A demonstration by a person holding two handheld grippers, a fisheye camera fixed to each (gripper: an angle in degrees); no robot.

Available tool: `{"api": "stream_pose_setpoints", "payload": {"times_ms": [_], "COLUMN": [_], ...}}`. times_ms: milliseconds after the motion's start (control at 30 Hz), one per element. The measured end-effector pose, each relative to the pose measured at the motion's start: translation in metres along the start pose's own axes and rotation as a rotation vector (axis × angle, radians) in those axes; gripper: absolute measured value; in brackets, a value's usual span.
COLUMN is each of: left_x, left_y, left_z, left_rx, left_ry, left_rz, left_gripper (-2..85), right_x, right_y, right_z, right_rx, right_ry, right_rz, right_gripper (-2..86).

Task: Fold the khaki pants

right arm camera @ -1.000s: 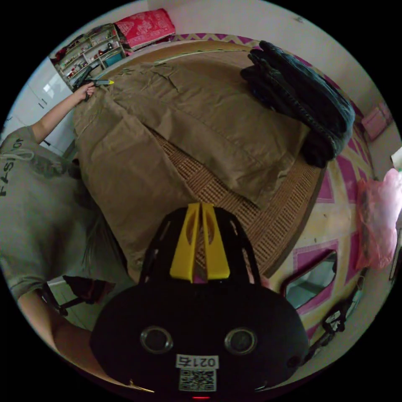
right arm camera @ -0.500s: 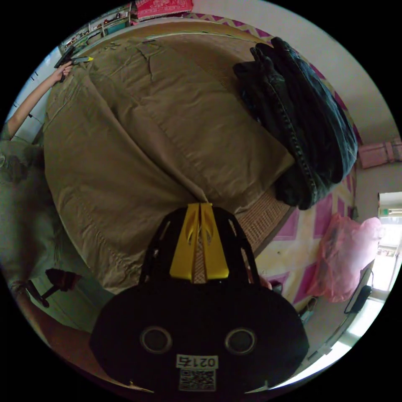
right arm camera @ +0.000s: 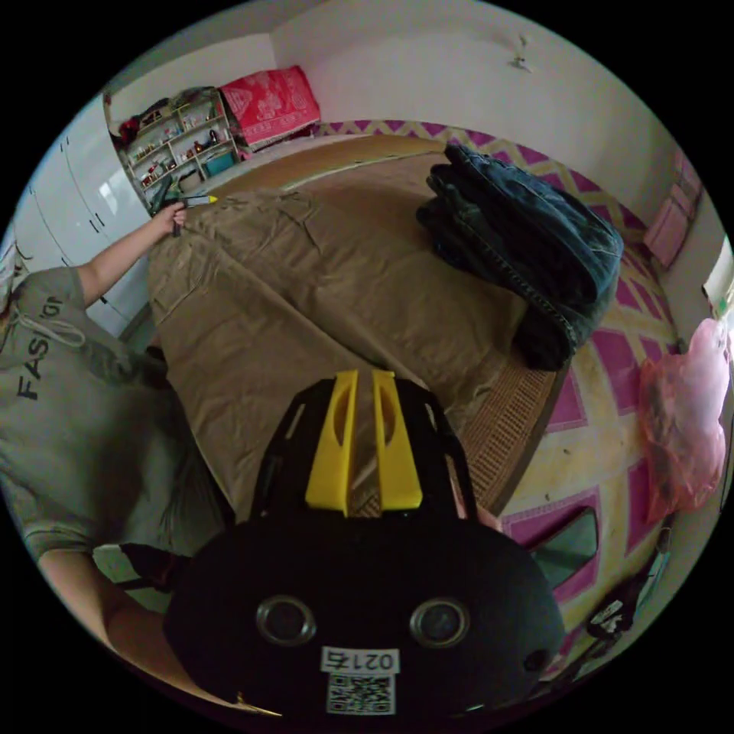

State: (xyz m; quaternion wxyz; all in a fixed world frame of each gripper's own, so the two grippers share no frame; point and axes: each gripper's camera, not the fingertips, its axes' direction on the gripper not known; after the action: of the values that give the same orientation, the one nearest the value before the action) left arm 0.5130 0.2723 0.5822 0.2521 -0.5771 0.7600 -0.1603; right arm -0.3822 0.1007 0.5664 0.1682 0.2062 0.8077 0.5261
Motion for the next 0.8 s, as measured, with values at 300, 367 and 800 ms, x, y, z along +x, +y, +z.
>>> {"api": "stream_pose_setpoints", "payload": {"times_ms": [300,367,800], "left_x": [-0.011,-0.012,-0.01], "left_y": [-0.045,-0.049,-0.026], "left_z": [0.056,0.056,0.014], "left_rx": [-0.087,-0.082,-0.054], "left_ry": [-0.065,-0.103,-0.271], "left_rz": [0.049,0.064,0.041], "left_gripper": [-0.9,-1.0,-1.0], "right_x": [-0.032,-0.037,-0.027], "right_y": [0.001,0.001,0.032], "right_z": [0.035,0.044,0.068], "right_rx": [-0.019,-0.049,-0.153], "right_ry": [-0.032,-0.015,0.177], "right_rz": [0.015,0.009,0.033], "right_gripper": [0.2,0.2,-0.9]}}
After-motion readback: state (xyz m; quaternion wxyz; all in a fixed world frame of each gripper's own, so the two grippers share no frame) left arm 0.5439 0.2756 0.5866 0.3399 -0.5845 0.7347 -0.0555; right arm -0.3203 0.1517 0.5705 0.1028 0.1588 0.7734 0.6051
